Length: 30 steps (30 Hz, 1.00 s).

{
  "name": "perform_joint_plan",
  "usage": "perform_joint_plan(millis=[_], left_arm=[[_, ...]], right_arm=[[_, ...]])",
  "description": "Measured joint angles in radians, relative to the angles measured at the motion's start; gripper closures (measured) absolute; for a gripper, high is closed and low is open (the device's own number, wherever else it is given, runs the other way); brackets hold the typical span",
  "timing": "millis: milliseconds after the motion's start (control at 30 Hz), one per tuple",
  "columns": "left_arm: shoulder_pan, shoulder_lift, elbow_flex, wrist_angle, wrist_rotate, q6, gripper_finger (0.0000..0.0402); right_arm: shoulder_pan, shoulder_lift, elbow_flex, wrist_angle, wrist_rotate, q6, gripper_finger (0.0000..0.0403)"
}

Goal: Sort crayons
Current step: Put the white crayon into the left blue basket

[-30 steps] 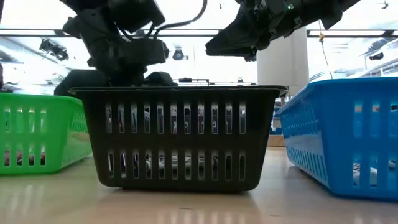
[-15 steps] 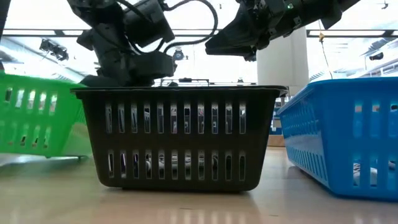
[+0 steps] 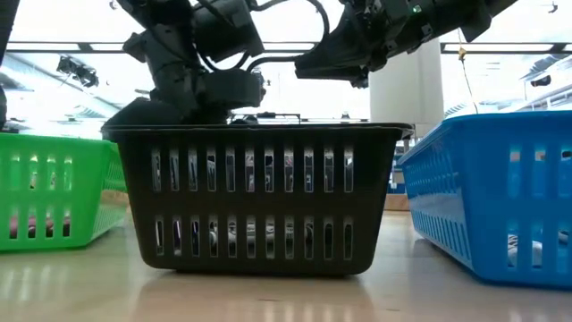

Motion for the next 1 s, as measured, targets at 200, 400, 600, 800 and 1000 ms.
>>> perform_joint_plan(millis=[200, 400, 600, 800, 1000], left_arm=[[0.012, 0.029, 0.066, -0.101, 0.015, -0.018, 0.0260], [0.016, 0.109, 0.132, -0.158, 0.033, -0.006, 0.0260], [0.016, 0.153, 0.159, -0.187, 0.042, 0.005, 0.0261], [0.014, 0.156, 0.157, -0.186, 0.041, 0.000, 0.0307], [0.014, 0.158, 0.156, -0.181, 0.039, -0.009, 0.0378]], right_arm=[[0.000, 0.000, 0.000, 0.007, 0.000, -0.001, 0.0281], [0.000, 0.000, 0.000, 0.007, 0.001, -0.001, 0.0281], [0.000, 0.000, 0.000, 0.002, 0.001, -0.001, 0.0281], [0.000, 0.000, 0.000, -0.001, 0.000, -0.001, 0.0281], [0.000, 0.000, 0.000, -0.001, 0.000, 0.003, 0.0281]])
